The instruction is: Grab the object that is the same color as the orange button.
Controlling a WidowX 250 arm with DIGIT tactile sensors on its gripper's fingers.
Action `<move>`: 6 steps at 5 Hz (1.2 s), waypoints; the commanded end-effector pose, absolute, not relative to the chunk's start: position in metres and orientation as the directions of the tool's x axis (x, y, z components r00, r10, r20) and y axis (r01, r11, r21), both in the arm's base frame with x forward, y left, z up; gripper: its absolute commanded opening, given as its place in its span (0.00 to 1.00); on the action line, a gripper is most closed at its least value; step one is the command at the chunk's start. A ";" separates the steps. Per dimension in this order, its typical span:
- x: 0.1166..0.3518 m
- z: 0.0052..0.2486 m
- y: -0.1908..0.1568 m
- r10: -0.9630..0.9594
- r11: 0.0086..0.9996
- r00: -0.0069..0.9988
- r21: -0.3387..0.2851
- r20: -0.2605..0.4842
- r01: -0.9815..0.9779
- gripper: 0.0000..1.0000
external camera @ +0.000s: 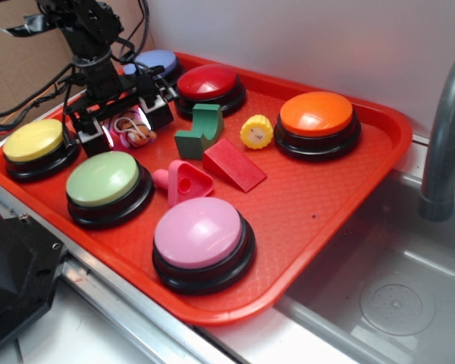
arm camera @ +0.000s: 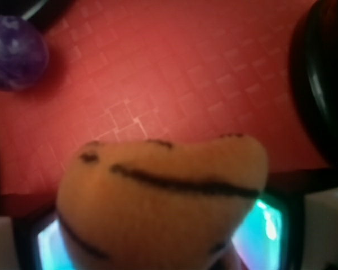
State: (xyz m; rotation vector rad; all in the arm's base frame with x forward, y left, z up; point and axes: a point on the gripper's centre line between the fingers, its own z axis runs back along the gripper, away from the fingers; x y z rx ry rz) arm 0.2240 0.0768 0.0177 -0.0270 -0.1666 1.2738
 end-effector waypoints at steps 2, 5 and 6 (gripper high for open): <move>0.218 0.061 0.089 0.859 0.510 0.491 -0.145 0.145 -0.848 0.00; 0.211 0.148 0.029 0.310 0.951 0.947 -0.039 0.082 -0.308 0.00; 0.205 0.157 0.016 0.179 0.983 0.979 -0.053 0.093 -0.175 0.00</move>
